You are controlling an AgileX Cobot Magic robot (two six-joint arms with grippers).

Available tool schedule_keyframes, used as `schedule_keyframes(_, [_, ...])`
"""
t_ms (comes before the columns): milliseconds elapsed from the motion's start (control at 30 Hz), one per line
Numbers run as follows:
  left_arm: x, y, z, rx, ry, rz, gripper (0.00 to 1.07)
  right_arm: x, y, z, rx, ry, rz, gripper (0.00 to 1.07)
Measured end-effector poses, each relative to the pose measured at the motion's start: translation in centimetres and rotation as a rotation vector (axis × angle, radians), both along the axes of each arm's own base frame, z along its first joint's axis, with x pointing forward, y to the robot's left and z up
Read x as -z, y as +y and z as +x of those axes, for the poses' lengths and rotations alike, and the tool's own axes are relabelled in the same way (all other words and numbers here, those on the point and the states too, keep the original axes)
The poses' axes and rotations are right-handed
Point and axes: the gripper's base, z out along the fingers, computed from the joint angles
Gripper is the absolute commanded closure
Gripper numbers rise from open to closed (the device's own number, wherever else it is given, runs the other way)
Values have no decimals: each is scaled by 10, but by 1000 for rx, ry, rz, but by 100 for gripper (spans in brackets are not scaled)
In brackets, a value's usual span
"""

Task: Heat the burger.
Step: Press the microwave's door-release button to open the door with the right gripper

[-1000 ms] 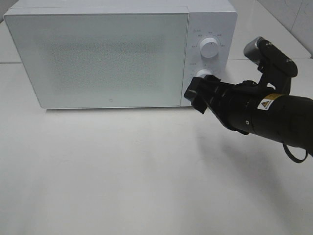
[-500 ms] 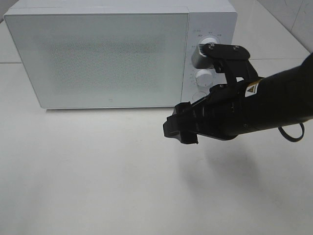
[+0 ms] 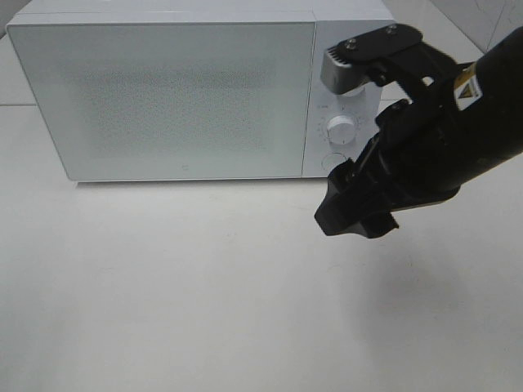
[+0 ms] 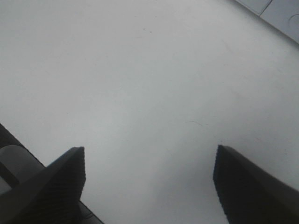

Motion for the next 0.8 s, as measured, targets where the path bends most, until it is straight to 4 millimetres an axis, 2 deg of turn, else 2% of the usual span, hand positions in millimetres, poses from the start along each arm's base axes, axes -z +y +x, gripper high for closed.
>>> schedule_keyframes(200, [0, 0, 0, 0, -1, 0, 7, -23, -17, -17, -2, -51, -25, 34])
schedule_keyframes(433, [0, 0, 0, 0, -1, 0, 7, -36, -34, -34, 9, -51, -68, 34])
schedule_keyframes(567, [0, 0, 0, 0, -1, 0, 7, -49, -49, -50, 22, -94, -67, 34])
schedule_keyframes(800, [0, 0, 0, 0, -1, 0, 7, -44, -73, -63, 98, -103, -61, 34])
